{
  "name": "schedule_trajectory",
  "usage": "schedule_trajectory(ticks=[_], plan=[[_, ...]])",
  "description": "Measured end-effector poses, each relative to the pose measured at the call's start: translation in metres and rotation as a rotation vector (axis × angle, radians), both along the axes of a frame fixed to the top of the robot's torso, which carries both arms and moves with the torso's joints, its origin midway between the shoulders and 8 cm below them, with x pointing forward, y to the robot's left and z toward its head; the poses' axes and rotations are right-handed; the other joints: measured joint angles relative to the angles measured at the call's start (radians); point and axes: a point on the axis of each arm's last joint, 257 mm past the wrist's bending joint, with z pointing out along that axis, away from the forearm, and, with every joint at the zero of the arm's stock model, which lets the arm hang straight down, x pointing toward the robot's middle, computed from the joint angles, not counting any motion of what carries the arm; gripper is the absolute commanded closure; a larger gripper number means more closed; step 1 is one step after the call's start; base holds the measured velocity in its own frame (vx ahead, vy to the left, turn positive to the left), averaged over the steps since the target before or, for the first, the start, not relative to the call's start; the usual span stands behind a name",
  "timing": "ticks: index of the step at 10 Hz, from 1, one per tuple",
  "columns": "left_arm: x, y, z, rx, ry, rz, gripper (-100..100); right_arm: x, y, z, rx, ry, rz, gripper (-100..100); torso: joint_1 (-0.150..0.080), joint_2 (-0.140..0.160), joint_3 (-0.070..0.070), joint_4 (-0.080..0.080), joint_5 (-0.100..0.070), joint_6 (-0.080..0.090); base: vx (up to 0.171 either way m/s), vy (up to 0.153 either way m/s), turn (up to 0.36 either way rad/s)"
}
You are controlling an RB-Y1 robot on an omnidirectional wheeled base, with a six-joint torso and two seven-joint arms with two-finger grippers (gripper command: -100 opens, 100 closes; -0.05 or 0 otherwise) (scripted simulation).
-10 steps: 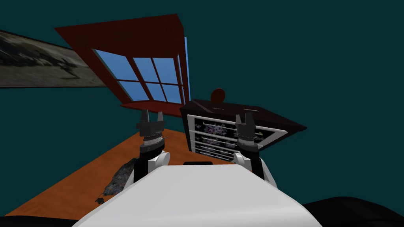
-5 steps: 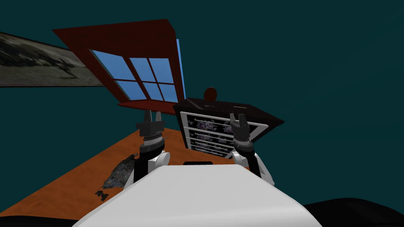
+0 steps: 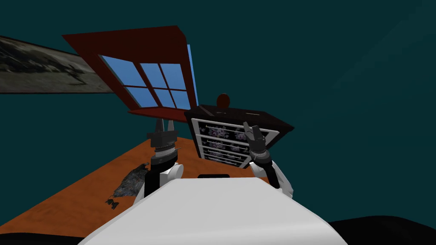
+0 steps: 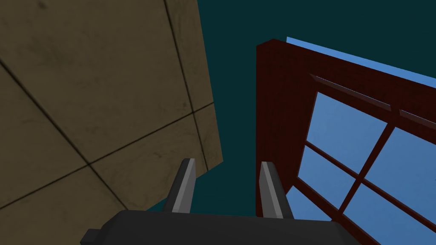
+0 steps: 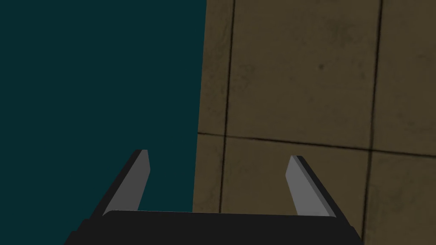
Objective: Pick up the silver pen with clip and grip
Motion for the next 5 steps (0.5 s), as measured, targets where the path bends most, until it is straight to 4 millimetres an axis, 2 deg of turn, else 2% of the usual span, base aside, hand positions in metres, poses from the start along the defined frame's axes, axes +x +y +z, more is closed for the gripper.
schedule_trajectory(ticks=[3, 5], plan=[[0.000, 0.000, 0.000, 0.000, 0.000, 0.000, 0, -0.009, 0.025, -0.009, -0.085, -0.057, 0.088, -100, 0.002, 0.001, 0.000, 0.000, 0.001, 0.000, -0.123, -0.089, 0.021], [0.000, 0.000, 0.000, 0.000, 0.000, 0.000, 0, -0.022, 0.038, -0.010, -0.143, -0.096, 0.146, -100, 0.004, 0.001, 0.001, 0.000, 0.001, 0.000, -0.120, -0.071, 0.033]])
